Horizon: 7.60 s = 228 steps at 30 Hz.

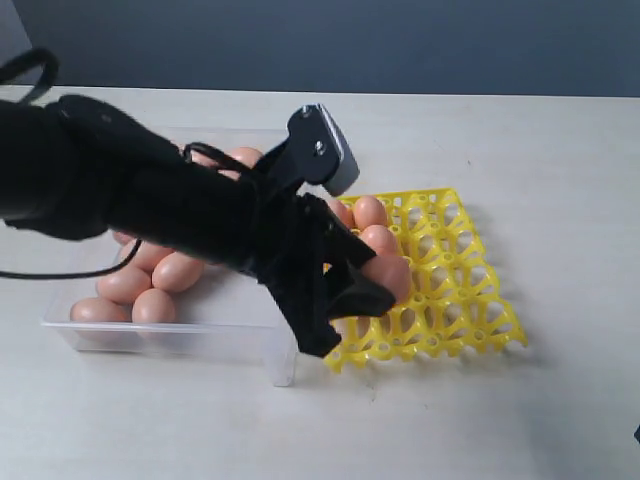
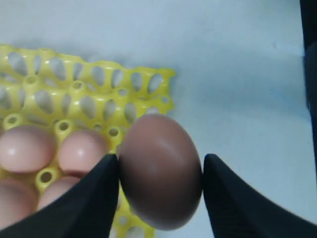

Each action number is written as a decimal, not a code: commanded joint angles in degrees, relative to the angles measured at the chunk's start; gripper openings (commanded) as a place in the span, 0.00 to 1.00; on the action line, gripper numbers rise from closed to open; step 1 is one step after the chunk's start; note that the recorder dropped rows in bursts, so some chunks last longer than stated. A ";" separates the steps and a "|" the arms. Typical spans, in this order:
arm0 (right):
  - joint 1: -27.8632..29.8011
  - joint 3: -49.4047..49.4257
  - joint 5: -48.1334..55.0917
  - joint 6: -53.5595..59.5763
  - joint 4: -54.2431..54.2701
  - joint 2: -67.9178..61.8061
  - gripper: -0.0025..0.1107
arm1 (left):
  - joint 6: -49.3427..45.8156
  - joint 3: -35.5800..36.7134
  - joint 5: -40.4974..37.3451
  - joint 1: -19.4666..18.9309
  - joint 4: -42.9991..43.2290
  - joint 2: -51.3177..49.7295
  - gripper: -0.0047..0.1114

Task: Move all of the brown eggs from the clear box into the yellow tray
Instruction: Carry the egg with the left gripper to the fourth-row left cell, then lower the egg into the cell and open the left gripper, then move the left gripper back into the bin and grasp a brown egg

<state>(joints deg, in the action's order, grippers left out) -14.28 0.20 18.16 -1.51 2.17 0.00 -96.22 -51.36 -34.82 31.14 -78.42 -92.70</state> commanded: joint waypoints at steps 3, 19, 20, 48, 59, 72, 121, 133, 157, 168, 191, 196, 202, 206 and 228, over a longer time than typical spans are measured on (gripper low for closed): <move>-0.08 -0.20 -0.69 0.01 -0.10 0.00 0.03 | -25.80 7.15 1.95 2.75 -21.52 -1.70 0.04; -0.08 -0.20 -0.69 0.01 -0.10 0.00 0.03 | -25.80 6.75 8.10 2.65 -21.52 -8.67 0.08; -0.08 -0.20 -0.69 0.01 -0.10 0.00 0.03 | -25.80 6.38 8.10 2.65 -21.52 -8.76 0.10; -0.08 -0.20 -0.69 0.01 -0.10 0.00 0.03 | -25.80 5.25 9.55 2.65 -20.96 -8.31 0.59; -0.08 -0.20 -0.69 0.01 -0.10 0.00 0.03 | -20.30 5.25 4.29 3.17 -21.52 -2.01 0.05; -0.08 -0.20 -0.69 0.01 -0.10 0.00 0.03 | 6.07 5.02 12.64 3.32 5.59 -9.04 0.05; -0.08 -0.20 -0.69 0.01 -0.10 0.00 0.03 | 3.32 -2.51 8.44 3.40 4.69 -8.60 0.05; -0.08 -0.20 -0.69 0.01 -0.10 0.00 0.03 | 32.32 -2.51 4.63 3.29 35.06 -2.44 0.04; -0.08 -0.20 -0.69 0.01 -0.10 0.00 0.03 | 31.02 -2.38 4.60 3.40 33.11 -7.58 0.04; -0.08 -0.20 -0.69 0.01 -0.10 0.00 0.03 | 38.78 -2.49 10.12 -0.52 37.55 3.48 0.04; -0.08 -0.20 -0.69 0.01 -0.10 0.00 0.03 | 82.14 -20.92 -4.33 -14.53 74.02 -15.62 0.45; -0.08 -0.20 -0.69 0.01 -0.10 0.00 0.03 | 79.47 -22.47 -5.62 -13.21 71.99 -17.03 0.45; -0.08 -0.20 -0.69 0.01 -0.10 0.00 0.03 | 78.64 -22.52 -7.95 -10.85 72.14 -17.29 0.45; -0.08 -0.20 -0.69 0.01 -0.10 0.00 0.03 | 81.29 -22.52 -7.59 -10.72 75.13 -18.41 0.45; -0.08 -0.20 -0.69 0.01 -0.10 0.00 0.03 | 79.07 -22.72 -5.18 -10.22 71.66 -23.64 0.55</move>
<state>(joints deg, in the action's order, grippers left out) -14.28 0.20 18.16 -1.51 2.17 0.00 -17.15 -74.24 -40.63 20.56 -5.98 -115.52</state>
